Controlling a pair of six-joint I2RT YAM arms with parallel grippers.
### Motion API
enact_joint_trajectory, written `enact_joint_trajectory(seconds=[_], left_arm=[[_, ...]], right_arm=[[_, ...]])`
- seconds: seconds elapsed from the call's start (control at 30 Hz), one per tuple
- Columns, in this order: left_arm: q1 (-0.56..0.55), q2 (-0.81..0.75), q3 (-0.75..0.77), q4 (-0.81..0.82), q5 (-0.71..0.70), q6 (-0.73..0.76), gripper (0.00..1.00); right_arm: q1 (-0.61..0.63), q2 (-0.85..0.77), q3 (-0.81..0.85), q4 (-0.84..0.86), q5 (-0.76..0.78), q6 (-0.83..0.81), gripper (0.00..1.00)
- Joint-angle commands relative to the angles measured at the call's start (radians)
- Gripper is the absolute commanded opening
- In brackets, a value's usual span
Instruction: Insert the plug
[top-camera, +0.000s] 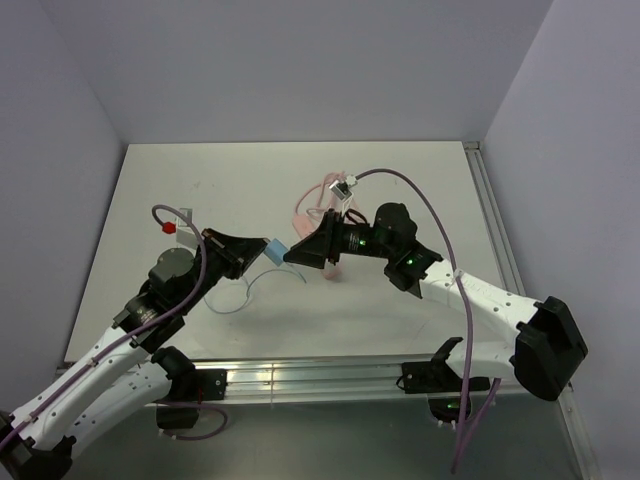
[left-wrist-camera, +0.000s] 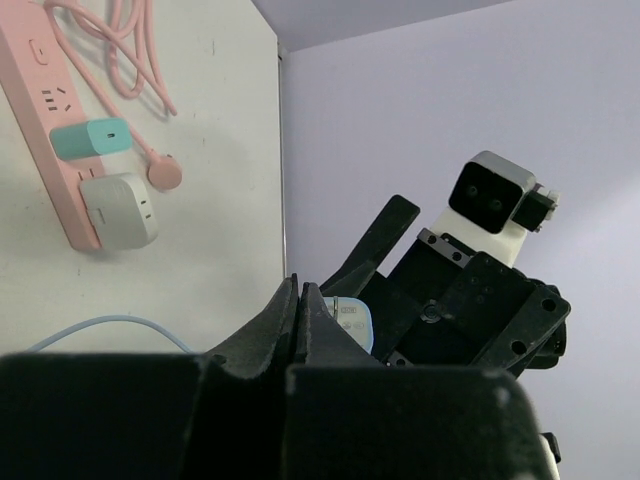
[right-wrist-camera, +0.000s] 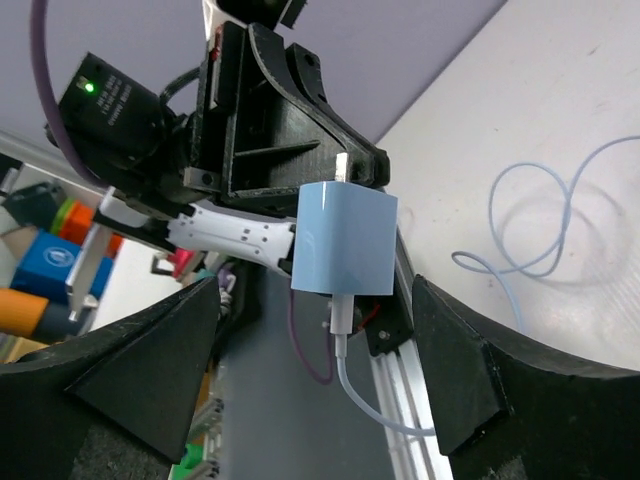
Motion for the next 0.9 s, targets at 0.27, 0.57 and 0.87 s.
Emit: enact_joint_trajectory(seconds=[0.27, 0.57, 0.87], left_arm=[[0.0, 0.045, 0.085, -0.097, -0.103, -0.14, 0.0], [-0.002, 0.051, 0.083, -0.143, -0.124, -0.297, 0.0], [0.0, 0.034, 0.039, -0.087, -0.1, -0.396, 0.0]], right_arm=[[0.077, -0.022, 0.033, -0.033, 0.195, -0.161, 0.81], [0.179, -0.082, -0.016, -0.019, 0.47, -0.318, 0.71], [0.228, -0.043, -0.004, 0.01, 0.572, -0.378, 0.63]])
